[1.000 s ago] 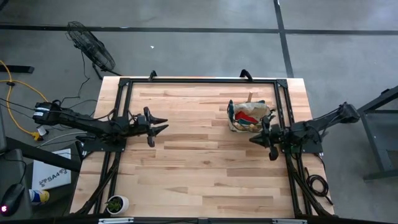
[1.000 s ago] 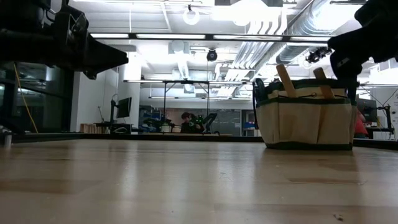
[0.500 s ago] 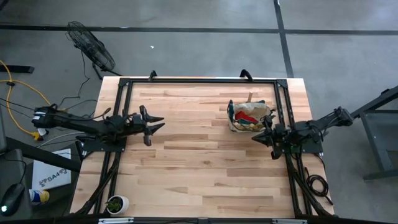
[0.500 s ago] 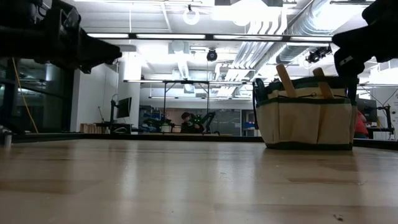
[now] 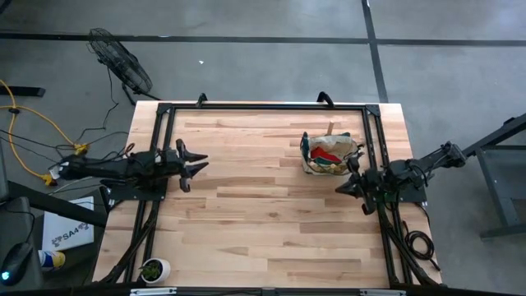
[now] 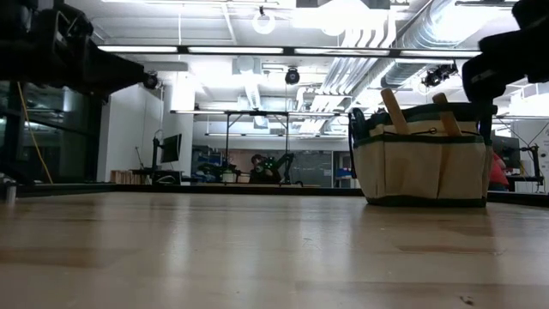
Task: Pick & Place Garden tools in Gardening bag
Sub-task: Return to Home Position
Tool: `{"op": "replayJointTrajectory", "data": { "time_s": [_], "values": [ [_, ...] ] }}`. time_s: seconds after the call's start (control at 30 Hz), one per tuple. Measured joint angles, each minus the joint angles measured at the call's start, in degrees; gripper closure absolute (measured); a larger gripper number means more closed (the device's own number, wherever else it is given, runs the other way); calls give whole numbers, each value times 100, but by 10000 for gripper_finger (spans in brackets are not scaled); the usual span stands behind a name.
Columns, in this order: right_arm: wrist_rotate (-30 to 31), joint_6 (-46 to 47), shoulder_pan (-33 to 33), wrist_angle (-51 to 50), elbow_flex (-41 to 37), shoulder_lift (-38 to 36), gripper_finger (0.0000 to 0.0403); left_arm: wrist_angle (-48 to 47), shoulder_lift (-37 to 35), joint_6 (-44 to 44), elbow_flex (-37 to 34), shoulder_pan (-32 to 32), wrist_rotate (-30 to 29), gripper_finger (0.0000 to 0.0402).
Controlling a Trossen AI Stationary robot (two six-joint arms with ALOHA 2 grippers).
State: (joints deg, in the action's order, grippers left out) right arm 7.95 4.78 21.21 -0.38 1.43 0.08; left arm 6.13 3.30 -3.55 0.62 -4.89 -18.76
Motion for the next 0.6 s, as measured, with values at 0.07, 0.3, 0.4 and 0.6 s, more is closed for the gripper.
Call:
{"op": "replayJointTrajectory", "data": {
  "time_s": [0.07,0.3,0.4,0.6],
  "values": [
    [-232,-26,0,-35,0,0,400,-344,-311,-85,3,0,20,291],
    [-457,-247,0,-81,0,-2,400,-287,-266,-56,6,0,-103,291],
    [-511,-286,-35,-92,-2,-2,400,-317,-279,12,7,0,-46,291],
    [-509,-209,-543,-95,-2,28,400,-301,-294,13,7,0,-66,291]
  ]
}}
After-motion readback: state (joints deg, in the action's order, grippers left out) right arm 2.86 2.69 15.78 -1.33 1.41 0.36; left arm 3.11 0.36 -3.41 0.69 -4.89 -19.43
